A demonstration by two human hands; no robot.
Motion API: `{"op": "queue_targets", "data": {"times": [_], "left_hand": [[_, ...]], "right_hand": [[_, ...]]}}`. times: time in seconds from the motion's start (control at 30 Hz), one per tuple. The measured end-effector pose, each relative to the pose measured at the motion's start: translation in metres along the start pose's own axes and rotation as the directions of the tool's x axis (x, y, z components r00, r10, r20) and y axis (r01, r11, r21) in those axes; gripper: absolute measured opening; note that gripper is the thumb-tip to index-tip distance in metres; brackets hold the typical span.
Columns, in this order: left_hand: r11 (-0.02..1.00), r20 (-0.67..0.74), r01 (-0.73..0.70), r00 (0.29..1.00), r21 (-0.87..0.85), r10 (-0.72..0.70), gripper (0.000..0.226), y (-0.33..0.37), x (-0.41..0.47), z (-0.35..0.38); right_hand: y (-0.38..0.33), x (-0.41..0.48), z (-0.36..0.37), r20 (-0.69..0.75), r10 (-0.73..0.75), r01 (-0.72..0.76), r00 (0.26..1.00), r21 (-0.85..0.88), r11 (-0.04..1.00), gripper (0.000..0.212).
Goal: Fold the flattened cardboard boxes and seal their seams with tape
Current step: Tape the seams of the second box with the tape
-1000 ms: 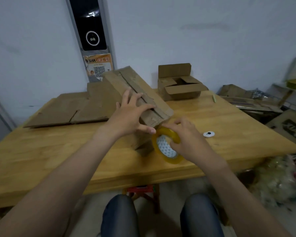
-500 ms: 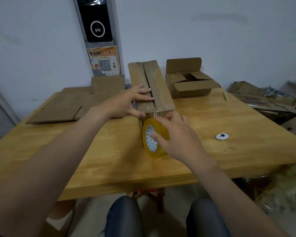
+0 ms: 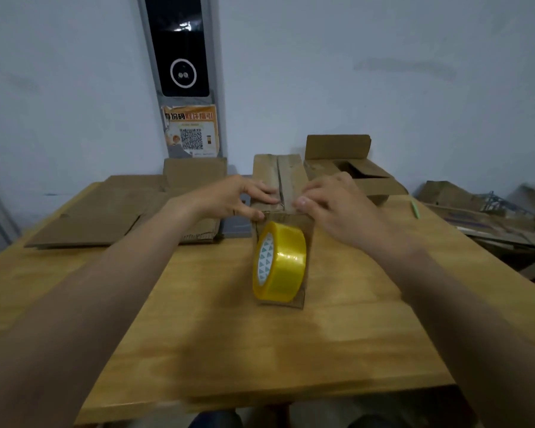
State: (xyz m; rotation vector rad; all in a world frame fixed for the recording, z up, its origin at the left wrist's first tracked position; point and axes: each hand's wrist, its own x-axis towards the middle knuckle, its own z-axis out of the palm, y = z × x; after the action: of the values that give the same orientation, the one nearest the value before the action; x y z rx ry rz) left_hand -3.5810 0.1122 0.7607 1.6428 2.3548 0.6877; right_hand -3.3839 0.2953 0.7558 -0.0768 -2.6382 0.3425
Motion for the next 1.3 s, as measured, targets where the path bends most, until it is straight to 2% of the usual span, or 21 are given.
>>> {"op": "queue_targets", "data": {"times": [0.07, 0.2, 0.3, 0.37, 0.43, 0.5, 0.57, 0.67, 0.8, 0.9, 1.03, 1.17, 1.23, 1.3], "left_hand": [[1.0, -0.038, 0.012, 0.999, -0.021, -0.013, 0.05, -0.002, -0.002, 0.0], [0.996, -0.132, 0.094, 0.987, 0.01, -0.092, 0.045, 0.007, -0.011, -0.005], [0.979, -0.236, 0.169, 0.962, 0.11, -0.139, 0.037, 0.027, -0.029, -0.004], [0.98, -0.273, 0.194, 0.941, -0.054, -0.201, 0.029, 0.043, -0.046, 0.003], [0.936, -0.211, 0.232, 0.933, -0.265, -0.291, 0.04, 0.059, -0.063, 0.019], [0.894, -0.114, 0.294, 0.93, -0.339, -0.349, 0.06, 0.072, -0.076, 0.042], [0.83, -0.084, 0.313, 0.916, -0.462, -0.392, 0.076, 0.084, -0.08, 0.069], [0.68, -0.159, 0.262, 0.856, -0.685, -0.491, 0.079, 0.097, -0.073, 0.102], [0.519, -0.2, 0.174, 0.784, -0.837, -0.587, 0.075, 0.098, -0.062, 0.117], [0.406, -0.166, 0.129, 0.772, -0.905, -0.614, 0.077, 0.096, -0.058, 0.11], [0.36, -0.101, 0.175, 0.77, -0.917, -0.63, 0.087, 0.094, -0.054, 0.109], [0.24, 0.063, 0.285, 0.754, -0.928, -0.654, 0.056, 0.086, -0.062, 0.124], [0.214, 0.089, 0.306, 0.737, -0.927, -0.67, 0.046, 0.082, -0.064, 0.13], [0.211, 0.082, 0.315, 0.71, -0.925, -0.699, 0.047, 0.075, -0.061, 0.134]], "right_hand": [[0.006, 0.022, 0.0, 0.018, -0.068, 0.067, 0.998, 0.068, 0.995, 0.029], [0.012, 0.044, 0.022, 0.18, -0.146, 0.12, 0.973, 0.146, 0.982, 0.038], [0.019, 0.044, 0.038, 0.159, -0.115, 0.093, 0.981, 0.138, 0.986, 0.043], [0.024, 0.043, 0.043, 0.118, -0.117, 0.098, 0.986, 0.154, 0.983, 0.044], [0.027, 0.043, 0.048, 0.106, -0.126, 0.104, 0.986, 0.191, 0.976, 0.043], [0.027, 0.045, 0.051, 0.106, -0.118, 0.093, 0.987, 0.22, 0.971, 0.041], [0.026, 0.044, 0.052, 0.094, -0.12, 0.097, 0.988, 0.215, 0.972, 0.04], [0.027, 0.045, 0.053, 0.095, -0.113, 0.093, 0.989, 0.191, 0.977, 0.039], [0.027, 0.045, 0.055, 0.088, -0.107, 0.086, 0.99, 0.211, 0.974, 0.044], [0.024, 0.044, 0.05, 0.094, -0.087, 0.069, 0.992, 0.18, 0.981, 0.04], [0.022, 0.044, 0.046, 0.093, -0.091, 0.078, 0.991, 0.137, 0.987, 0.04], [0.021, 0.042, 0.045, 0.093, -0.089, 0.077, 0.992, 0.123, 0.989, 0.043], [0.018, 0.041, 0.043, 0.087, -0.089, 0.08, 0.992, 0.104, 0.991, 0.044], [0.013, 0.04, 0.042, 0.083, -0.09, 0.085, 0.993, 0.057, 0.995, 0.048]]}}
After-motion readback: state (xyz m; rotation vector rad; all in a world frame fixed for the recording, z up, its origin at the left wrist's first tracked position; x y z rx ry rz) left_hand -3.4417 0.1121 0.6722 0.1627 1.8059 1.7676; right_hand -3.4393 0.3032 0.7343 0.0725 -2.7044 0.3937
